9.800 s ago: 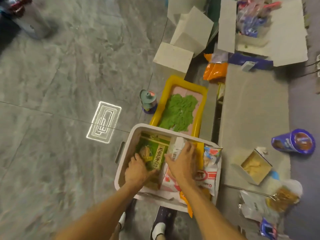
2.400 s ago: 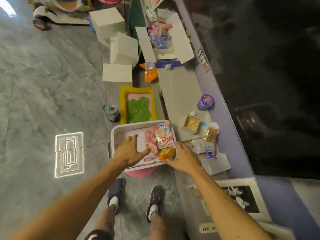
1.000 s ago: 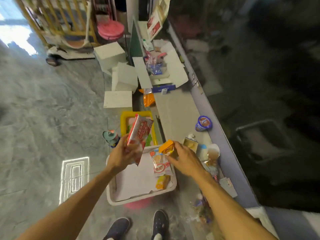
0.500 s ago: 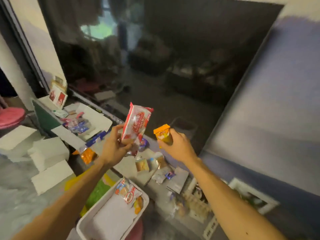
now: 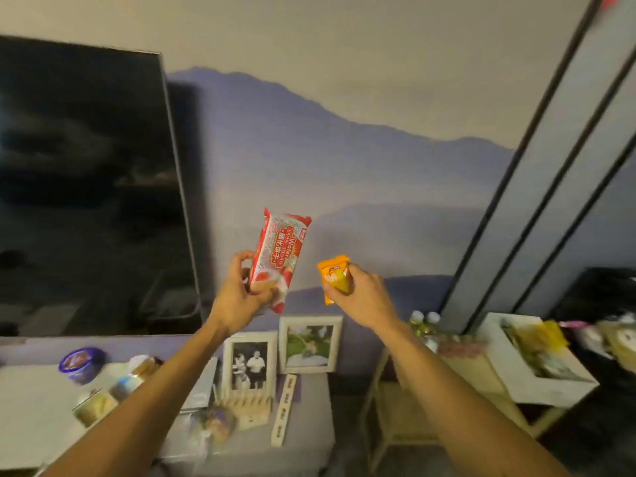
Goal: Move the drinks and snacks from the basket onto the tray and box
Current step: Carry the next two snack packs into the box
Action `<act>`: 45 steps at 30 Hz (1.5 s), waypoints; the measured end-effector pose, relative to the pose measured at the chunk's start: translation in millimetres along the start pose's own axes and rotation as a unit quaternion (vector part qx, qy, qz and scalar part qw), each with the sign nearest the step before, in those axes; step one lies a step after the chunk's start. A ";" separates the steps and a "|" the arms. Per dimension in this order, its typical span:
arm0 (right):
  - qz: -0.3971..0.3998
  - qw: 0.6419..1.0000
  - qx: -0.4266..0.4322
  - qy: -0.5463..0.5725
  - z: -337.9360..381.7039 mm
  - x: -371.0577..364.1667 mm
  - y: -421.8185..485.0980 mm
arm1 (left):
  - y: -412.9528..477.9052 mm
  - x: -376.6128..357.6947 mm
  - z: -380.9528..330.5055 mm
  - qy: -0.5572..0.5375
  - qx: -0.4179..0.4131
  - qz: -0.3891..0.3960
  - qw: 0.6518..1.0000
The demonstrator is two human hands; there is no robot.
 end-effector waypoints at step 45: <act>0.094 0.942 -0.323 -0.007 -819.5 311.4 -80.2 | 316.3 -871.3 114.0 -0.003 0.243 0.214 0.946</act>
Point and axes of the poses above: each hand's wrist, its own y-axis towards the middle knuckle, its own x-axis out of the back of the hand, z = x × y, the point moved 9 cm from there along y, towards the middle knuckle, and after that the axes turned 11 degrees about z, right-handed, at the moved point
